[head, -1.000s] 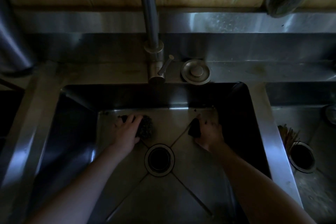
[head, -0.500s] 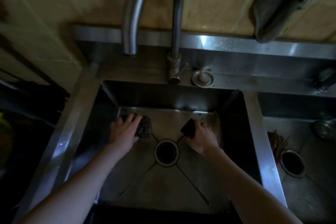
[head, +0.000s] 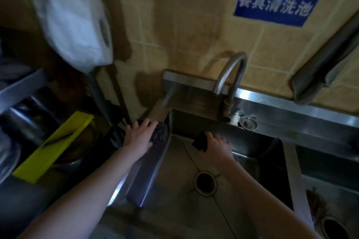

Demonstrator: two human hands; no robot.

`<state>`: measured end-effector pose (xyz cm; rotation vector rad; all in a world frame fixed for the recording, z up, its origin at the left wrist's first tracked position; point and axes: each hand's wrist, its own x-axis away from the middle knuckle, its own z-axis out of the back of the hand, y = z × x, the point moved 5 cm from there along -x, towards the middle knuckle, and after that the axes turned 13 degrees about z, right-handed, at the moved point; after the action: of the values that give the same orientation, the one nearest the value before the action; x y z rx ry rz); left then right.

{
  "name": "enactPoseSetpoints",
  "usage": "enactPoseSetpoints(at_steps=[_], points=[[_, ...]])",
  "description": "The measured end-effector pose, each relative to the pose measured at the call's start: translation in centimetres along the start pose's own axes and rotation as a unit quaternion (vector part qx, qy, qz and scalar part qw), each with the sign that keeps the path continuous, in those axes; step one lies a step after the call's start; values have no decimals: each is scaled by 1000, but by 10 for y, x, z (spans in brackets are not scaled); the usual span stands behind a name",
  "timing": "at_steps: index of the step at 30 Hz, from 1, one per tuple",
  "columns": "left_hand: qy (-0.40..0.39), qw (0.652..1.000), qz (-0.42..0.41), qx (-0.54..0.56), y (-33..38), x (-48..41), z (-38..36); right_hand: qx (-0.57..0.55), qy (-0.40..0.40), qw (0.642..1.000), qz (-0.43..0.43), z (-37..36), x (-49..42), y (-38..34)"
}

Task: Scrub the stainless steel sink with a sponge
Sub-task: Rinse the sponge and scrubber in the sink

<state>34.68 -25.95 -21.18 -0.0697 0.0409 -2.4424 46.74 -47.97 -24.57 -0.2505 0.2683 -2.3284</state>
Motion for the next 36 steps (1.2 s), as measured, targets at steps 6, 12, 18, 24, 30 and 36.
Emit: enactPoseSetpoints(at_steps=[6, 12, 18, 24, 30, 36], points=[[43, 996, 78, -14, -90, 31, 41, -3, 3, 995, 97, 19, -19, -94], [50, 986, 159, -17, -183, 70, 71, -9, 6, 974, 227, 41, -29, -194], [65, 971, 230, -12, -262, 119, 95, 21, -20, 946, 323, 53, -23, -300], [96, 952, 289, -27, -321, 173, 129, 36, -19, 926, 376, 72, -9, -391], [97, 936, 338, -26, -364, 227, 159, 40, 6, 904, 426, 90, 12, -468], [89, 915, 391, -47, -410, 277, 181, 26, -6, 874, 486, 95, 38, -541]])
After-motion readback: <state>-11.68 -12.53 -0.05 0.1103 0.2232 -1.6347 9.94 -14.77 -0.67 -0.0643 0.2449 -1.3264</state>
